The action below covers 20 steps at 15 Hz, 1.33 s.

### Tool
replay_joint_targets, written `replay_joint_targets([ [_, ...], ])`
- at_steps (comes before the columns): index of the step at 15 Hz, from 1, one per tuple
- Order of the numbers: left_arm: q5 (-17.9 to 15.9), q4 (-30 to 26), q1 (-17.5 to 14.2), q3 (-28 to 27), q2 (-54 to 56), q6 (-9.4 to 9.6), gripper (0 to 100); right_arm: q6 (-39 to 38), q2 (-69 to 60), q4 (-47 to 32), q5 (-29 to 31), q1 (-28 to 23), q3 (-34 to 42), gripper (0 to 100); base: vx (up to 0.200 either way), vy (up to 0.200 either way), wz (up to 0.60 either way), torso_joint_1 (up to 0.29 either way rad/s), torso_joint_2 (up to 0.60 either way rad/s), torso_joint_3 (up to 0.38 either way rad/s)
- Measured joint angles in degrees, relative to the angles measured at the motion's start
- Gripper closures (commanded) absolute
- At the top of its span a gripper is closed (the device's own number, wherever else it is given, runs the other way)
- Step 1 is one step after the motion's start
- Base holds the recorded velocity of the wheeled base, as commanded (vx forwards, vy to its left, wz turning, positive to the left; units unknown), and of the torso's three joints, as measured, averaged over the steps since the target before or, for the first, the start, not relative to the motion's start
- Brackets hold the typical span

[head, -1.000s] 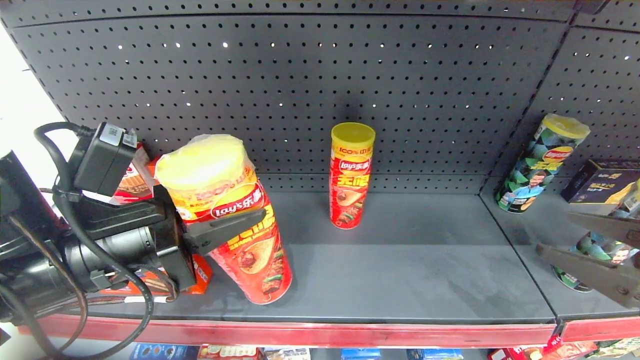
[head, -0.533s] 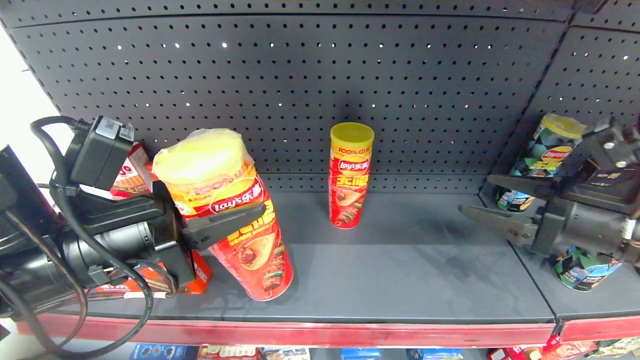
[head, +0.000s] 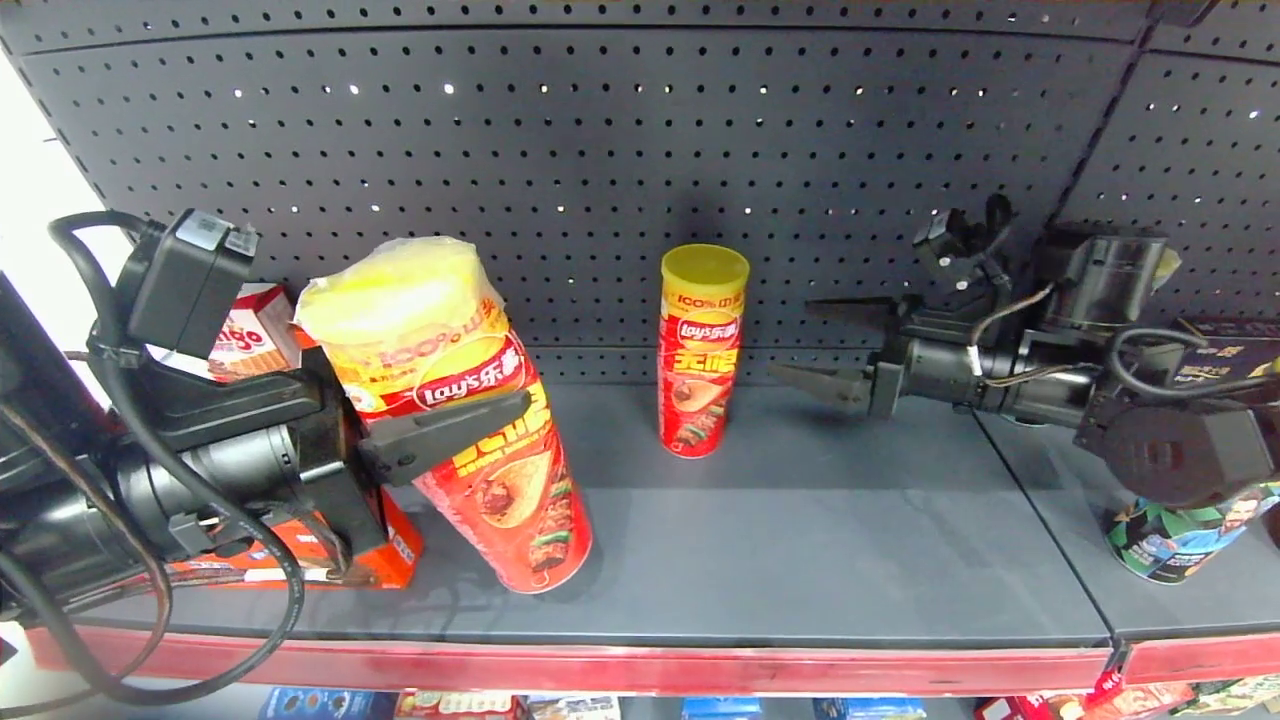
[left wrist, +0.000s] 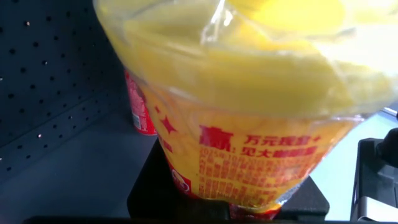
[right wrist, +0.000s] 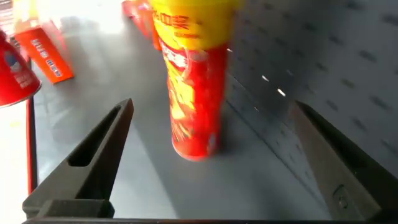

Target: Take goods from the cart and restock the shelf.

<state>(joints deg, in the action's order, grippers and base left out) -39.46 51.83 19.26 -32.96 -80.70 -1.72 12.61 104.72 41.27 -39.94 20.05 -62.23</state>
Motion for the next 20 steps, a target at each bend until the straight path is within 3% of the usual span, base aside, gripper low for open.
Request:
replay_joint_targets([
  [3, -0.6, 0.1, 0.1, -0.2, -0.9, 0.05, 100, 2.1, 4.6, -0.1, -9.3, 0.5, -4.6, 0, 0.0, 0.0, 0.0, 0.0, 0.0, 0.0],
  [5, -0.7, 0.1, 0.1, -0.2, -1.3, 0.05, 100, 2.6, 7.0, 0.0, -11.9, 0.1, -7.2, 0, 0.0, 0.0, 0.0, 0.0, 0.0, 0.0],
  [12, -1.3, 0.2, 0.0, 0.0, -2.0, 0.06, 100, 2.6, 15.1, -0.2, -12.3, 0.3, -16.0, 0, 0.0, 0.0, 0.0, 0.0, 0.0, 0.0],
  [20, -1.3, 0.2, -0.6, 0.4, -2.1, 0.06, 100, 2.3, 21.7, -0.1, -12.3, 2.6, -20.0, 0, 0.0, 0.0, 0.0, 0.0, 0.0, 0.0],
])
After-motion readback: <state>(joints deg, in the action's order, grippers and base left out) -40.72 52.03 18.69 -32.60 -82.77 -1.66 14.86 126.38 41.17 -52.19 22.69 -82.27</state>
